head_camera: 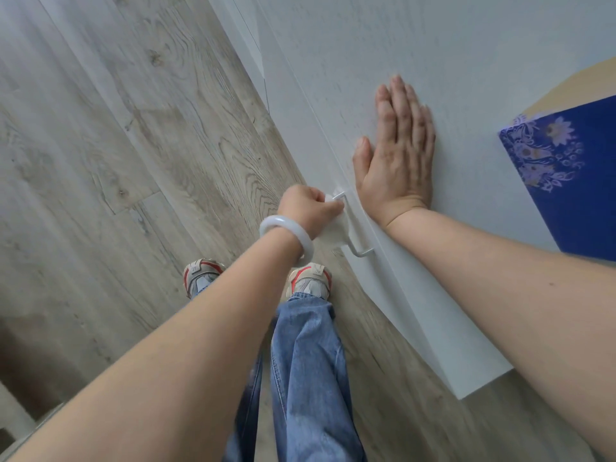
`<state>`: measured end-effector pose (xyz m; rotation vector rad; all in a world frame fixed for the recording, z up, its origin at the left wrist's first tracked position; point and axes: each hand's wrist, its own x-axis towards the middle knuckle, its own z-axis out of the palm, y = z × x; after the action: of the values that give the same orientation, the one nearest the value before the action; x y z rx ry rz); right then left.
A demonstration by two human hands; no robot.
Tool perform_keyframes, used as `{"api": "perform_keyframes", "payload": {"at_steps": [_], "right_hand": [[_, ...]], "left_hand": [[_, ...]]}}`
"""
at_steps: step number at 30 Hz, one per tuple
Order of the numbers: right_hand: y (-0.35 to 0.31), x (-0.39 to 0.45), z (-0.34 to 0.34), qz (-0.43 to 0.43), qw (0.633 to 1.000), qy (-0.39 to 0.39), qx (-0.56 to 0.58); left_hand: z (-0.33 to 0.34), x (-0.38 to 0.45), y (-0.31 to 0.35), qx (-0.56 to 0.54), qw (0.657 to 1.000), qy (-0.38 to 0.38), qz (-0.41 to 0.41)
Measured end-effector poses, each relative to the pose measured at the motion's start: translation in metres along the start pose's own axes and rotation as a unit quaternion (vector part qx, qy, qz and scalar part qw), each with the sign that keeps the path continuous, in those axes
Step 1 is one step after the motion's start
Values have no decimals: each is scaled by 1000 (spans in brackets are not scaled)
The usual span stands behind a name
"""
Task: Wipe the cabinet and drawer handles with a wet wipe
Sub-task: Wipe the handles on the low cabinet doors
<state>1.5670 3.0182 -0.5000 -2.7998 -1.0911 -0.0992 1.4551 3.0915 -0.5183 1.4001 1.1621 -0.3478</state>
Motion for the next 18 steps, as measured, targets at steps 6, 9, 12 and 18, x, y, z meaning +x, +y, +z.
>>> {"api": "perform_keyframes", "payload": {"at_steps": [6, 9, 12, 18], "right_hand": [[1, -1, 1, 0, 1000, 5, 7], [2, -1, 1, -1, 1000, 2, 4], [1, 0, 2, -2, 1000, 2, -1], [2, 0, 0, -2, 1000, 3, -1]], "left_hand": [[40, -34, -33, -116, 987, -64, -96], [46, -35, -37, -78, 990, -80, -83], [33, -21, -28, -104, 991, -43, -73], [53, -40, -42, -127, 982, -59, -125]]}}
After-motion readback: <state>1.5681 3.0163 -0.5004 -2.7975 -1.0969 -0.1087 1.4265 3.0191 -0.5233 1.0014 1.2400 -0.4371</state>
